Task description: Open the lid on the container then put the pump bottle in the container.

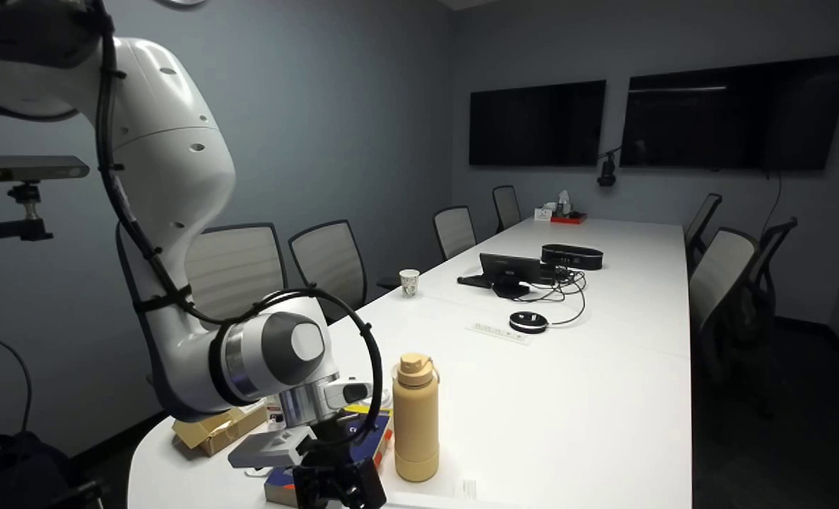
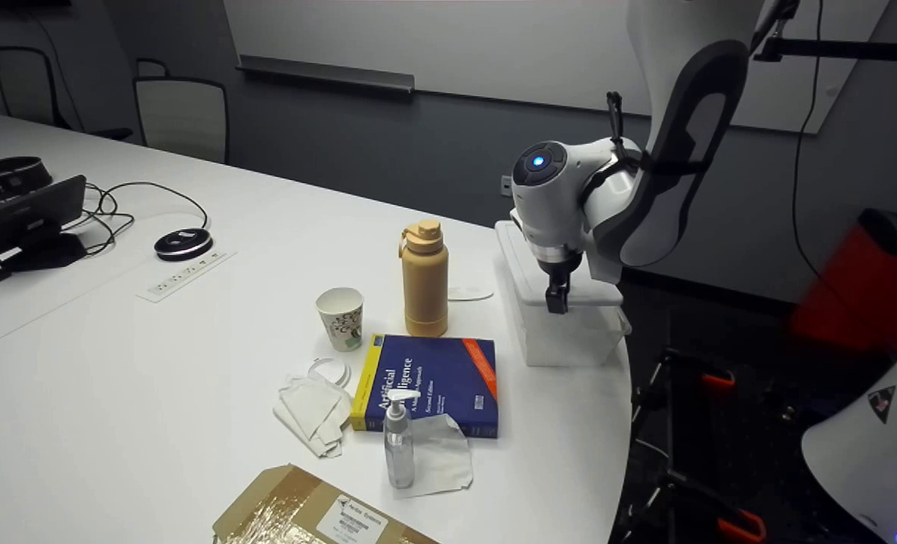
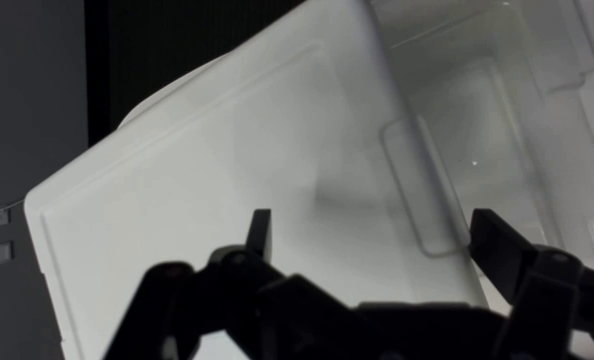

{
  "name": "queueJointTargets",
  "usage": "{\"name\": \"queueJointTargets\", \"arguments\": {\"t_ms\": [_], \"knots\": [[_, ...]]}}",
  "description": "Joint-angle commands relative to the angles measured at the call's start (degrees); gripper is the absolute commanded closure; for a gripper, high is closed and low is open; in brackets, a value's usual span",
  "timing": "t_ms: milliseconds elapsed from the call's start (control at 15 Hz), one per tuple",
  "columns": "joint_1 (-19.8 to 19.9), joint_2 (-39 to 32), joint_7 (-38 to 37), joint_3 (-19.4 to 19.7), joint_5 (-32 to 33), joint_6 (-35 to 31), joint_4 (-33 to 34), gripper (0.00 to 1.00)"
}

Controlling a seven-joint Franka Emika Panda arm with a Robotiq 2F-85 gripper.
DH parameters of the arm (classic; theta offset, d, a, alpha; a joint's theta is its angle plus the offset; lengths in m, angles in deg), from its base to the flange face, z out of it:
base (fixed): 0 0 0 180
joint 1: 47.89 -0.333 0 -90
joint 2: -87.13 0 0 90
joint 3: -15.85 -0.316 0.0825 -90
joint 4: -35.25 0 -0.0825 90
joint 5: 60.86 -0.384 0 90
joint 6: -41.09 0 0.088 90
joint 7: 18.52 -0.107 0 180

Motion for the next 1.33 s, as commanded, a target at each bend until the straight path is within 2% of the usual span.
{"name": "queueJointTargets", "arguments": {"t_ms": [0,67,200,267,333,400,467,600,667,800,867,1000,1067,1200,1267], "knots": [[0.34,0.3,-2.29,1.5,3.02,-0.47,0.65,0.0],[-0.8,-0.31,-1.56,2.95,2.33,-1.22,0.67,0.0],[0.92,-0.06,-2.19,2.16,3.94,-0.63,1.47,0.0],[-0.17,-0.47,-1.35,3.4,3.11,-1.37,1.34,0.0],[1.52,-0.18,-2.17,2.27,4.54,-0.64,1.99,0.0],[0.36,-0.75,-1.22,3.7,3.67,-1.4,1.99,0.0],[2.06,-0.25,-1.97,2.5,5.09,-0.63,2.59,0.0],[1.24,-1.01,-1.09,3.99,4.62,-1.43,3.08,0.0],[3.16,-0.51,-1.81,2.57,5.98,-0.56,3.76,0.0],[3.78,-0.47,-1.87,2.52,6.85,-0.39,4.46,0.0],[2.42,-1.0,-1.16,4.04,5.94,-1.16,4.43,0.0],[4.08,-0.37,-2.36,2.95,7.7,-0.18,5.18,0.0],[2.53,-0.83,-1.43,4.48,6.56,-1.06,4.95,0.0],[2.34,-0.97,-1.75,4.8,6.84,-0.92,5.3,0.0],[4.07,-0.35,-2.68,3.27,8.38,0.05,5.76,0.0]]}}
